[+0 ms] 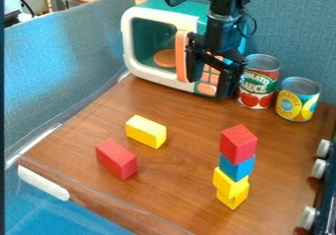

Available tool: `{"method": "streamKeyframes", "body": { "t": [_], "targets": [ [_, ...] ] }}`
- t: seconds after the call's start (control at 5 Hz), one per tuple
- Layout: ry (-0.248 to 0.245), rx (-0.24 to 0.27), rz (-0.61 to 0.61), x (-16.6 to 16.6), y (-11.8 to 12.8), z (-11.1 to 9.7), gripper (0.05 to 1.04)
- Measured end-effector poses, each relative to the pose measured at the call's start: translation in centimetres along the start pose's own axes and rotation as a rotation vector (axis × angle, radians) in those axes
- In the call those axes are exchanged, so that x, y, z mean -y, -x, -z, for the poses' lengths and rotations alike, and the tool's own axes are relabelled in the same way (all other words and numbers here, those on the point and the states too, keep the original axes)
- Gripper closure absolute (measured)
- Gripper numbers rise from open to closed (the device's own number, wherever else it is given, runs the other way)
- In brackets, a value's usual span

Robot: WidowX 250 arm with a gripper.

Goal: Put the yellow block on top of the red block

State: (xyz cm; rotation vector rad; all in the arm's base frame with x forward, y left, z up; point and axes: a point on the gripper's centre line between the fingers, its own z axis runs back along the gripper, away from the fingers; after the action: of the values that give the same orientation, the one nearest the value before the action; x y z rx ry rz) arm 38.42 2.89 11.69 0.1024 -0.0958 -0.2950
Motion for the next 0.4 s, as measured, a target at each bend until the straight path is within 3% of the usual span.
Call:
{"method": "streamKeyframes", "body": {
  "t": [0.2, 0.4],
  "targets": [
    [0.016, -0.045, -0.001, 0.3, 0.4, 1.7, 0.083],
    [0.028, -0.080, -0.114, -0.9, 2.0, 2.8, 0.083]
  ]
}}
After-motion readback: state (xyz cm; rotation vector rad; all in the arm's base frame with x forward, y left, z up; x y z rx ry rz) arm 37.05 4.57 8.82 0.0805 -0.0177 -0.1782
